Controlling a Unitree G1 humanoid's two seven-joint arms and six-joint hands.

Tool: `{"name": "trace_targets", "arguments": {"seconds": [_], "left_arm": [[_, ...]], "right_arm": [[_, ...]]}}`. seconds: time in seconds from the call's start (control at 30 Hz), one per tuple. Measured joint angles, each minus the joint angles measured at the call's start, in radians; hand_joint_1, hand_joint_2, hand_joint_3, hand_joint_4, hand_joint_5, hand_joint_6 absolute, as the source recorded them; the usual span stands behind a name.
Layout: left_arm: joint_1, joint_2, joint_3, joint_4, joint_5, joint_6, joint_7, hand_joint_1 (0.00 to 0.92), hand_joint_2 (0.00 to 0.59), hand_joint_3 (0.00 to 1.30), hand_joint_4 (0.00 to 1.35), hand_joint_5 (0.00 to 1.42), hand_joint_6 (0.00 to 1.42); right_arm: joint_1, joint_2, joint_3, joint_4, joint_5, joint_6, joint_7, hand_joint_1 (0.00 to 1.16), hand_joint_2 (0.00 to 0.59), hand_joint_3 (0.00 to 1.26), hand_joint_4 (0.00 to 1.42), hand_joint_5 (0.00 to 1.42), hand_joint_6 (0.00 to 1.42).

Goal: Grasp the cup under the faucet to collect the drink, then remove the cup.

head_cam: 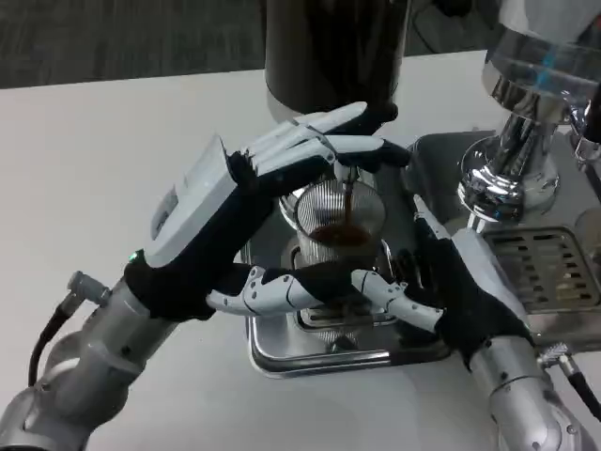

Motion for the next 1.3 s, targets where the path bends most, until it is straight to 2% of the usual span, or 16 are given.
{"name": "trace_targets", "arguments": {"seconds": [0.2,0.27,0.4,0.47,0.57,0.63,0.93,1.2,1.3], "left_arm": [[0.014,0.001,0.002,-0.019,-0.001,0.013,0.000,0.000,0.184,0.39,0.18,0.43,0.33],[0.019,0.002,0.004,-0.027,0.000,0.016,0.001,0.000,0.184,0.38,0.17,0.43,0.27],[0.045,0.003,0.040,-0.063,0.031,0.039,0.029,0.000,0.181,0.30,0.02,0.26,0.10],[0.075,0.008,0.049,-0.079,0.072,0.068,0.033,0.000,0.176,0.25,0.00,0.18,0.03],[0.089,0.008,0.081,-0.101,0.093,0.098,0.055,0.000,0.170,0.23,0.00,0.16,0.00],[0.096,0.011,0.119,-0.120,0.091,0.126,0.094,0.000,0.170,0.22,0.00,0.15,0.00],[0.153,0.034,0.145,-0.123,0.091,0.170,0.126,0.000,0.167,0.22,0.00,0.15,0.00],[0.239,0.040,0.207,-0.118,0.085,0.205,0.195,0.000,0.183,0.24,0.00,0.17,0.00],[0.282,0.067,0.216,-0.079,0.065,0.249,0.197,0.000,0.196,0.16,0.00,0.14,0.00]], "right_arm": [[-0.016,0.004,0.002,0.019,0.007,-0.001,-0.004,0.42,0.191,0.00,0.00,0.00,0.00],[-0.020,0.007,0.003,0.025,0.007,-0.001,-0.008,0.42,0.190,0.00,0.00,0.00,0.00],[-0.023,0.008,0.009,0.029,0.006,-0.002,-0.013,0.42,0.192,0.00,0.00,0.00,0.00],[-0.022,0.008,0.014,0.029,0.006,-0.002,-0.013,0.42,0.194,0.00,0.00,0.00,0.00],[-0.021,0.007,0.021,0.029,0.007,-0.002,-0.013,0.42,0.195,0.00,0.00,0.00,0.00],[-0.019,0.007,0.025,0.029,0.007,-0.002,-0.013,0.42,0.196,0.00,0.00,0.00,0.00],[-0.015,0.006,0.027,0.029,0.006,-0.003,-0.026,0.43,0.199,0.00,0.00,0.00,0.00],[-0.016,0.014,0.038,0.030,0.006,-0.021,-0.039,0.47,0.199,0.00,0.00,0.00,0.00],[-0.019,0.015,0.040,0.037,0.006,-0.025,-0.039,0.49,0.196,0.00,0.00,0.00,0.00]]}}
